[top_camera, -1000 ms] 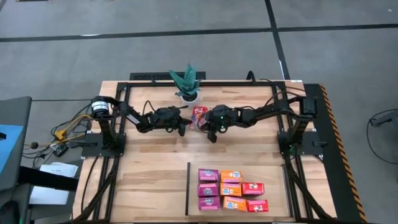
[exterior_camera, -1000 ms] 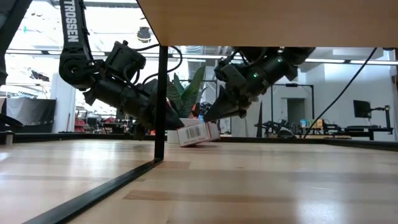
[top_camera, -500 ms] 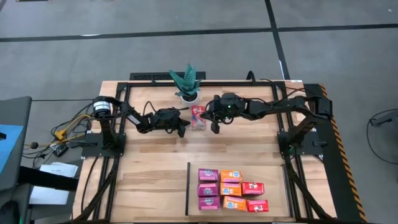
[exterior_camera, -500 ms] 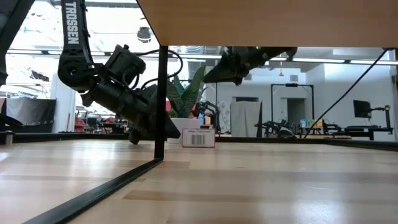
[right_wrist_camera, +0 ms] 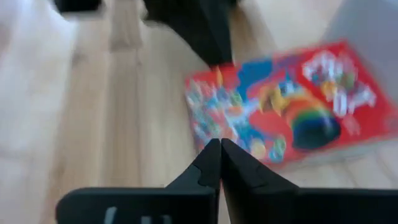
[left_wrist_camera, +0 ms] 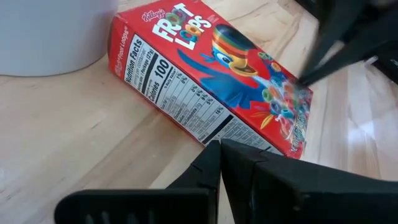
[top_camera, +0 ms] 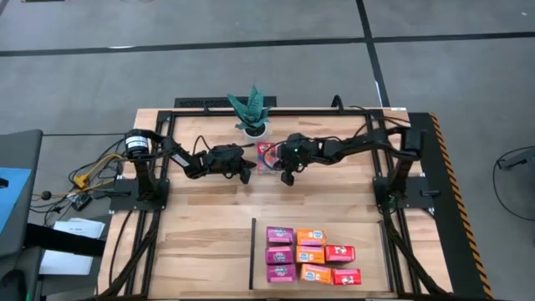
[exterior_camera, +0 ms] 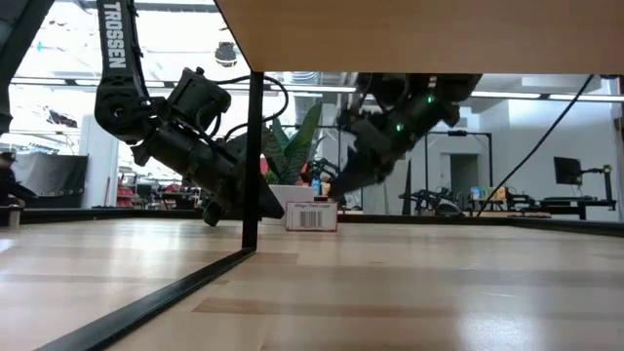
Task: Stack cereal on shelf
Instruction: Put the red cereal box on the upper right shelf
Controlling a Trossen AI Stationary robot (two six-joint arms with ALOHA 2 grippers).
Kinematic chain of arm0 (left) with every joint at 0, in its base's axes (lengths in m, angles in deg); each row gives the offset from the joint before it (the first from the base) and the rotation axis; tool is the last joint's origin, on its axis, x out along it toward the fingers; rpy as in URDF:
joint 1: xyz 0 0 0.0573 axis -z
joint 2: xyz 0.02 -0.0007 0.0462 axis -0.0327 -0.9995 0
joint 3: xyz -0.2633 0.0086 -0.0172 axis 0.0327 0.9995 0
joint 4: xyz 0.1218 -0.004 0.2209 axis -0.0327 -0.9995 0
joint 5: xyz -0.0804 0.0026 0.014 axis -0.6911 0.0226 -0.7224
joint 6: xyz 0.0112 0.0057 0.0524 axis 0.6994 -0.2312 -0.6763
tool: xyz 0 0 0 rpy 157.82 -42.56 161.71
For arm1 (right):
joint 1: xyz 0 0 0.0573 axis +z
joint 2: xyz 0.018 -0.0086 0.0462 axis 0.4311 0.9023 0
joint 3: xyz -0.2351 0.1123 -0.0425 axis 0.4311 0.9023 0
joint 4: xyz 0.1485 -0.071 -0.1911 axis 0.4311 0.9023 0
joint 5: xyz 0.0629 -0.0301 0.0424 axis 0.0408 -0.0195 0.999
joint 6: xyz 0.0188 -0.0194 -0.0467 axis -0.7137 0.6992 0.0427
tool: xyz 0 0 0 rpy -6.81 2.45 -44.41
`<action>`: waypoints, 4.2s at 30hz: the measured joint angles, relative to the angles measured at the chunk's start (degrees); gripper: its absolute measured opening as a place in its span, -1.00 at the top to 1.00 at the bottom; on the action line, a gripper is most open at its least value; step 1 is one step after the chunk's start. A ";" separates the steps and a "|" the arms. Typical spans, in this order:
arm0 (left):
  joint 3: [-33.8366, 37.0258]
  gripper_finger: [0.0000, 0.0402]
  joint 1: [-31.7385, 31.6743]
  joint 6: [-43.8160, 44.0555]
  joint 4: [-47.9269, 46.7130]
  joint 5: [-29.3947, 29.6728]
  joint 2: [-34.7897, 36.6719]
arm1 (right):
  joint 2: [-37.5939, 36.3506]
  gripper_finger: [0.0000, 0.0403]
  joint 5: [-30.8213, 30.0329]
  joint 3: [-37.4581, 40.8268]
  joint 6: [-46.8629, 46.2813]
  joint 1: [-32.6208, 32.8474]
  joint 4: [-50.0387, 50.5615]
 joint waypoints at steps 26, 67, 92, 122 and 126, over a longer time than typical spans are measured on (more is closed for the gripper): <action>-1.29 1.00 -0.11 0.91 0.59 0.74 0.09 | -2.08 0.90 -1.54 0.48 0.14 -3.65 5.27; -8.97 0.27 2.00 -0.69 -7.73 11.72 0.09 | -8.18 -0.33 -4.21 -12.46 23.28 -4.00 24.25; -15.15 0.44 6.59 1.84 -5.91 3.32 -5.58 | -8.18 -0.33 -20.78 -12.44 -8.99 1.28 25.04; -18.93 0.99 7.06 4.27 -3.43 11.61 -9.41 | -8.18 -0.33 -23.99 -12.44 -16.04 1.74 27.15; -20.63 0.99 7.50 6.45 -3.28 9.58 -11.23 | -8.20 -0.33 -23.98 -12.29 -19.76 1.24 30.72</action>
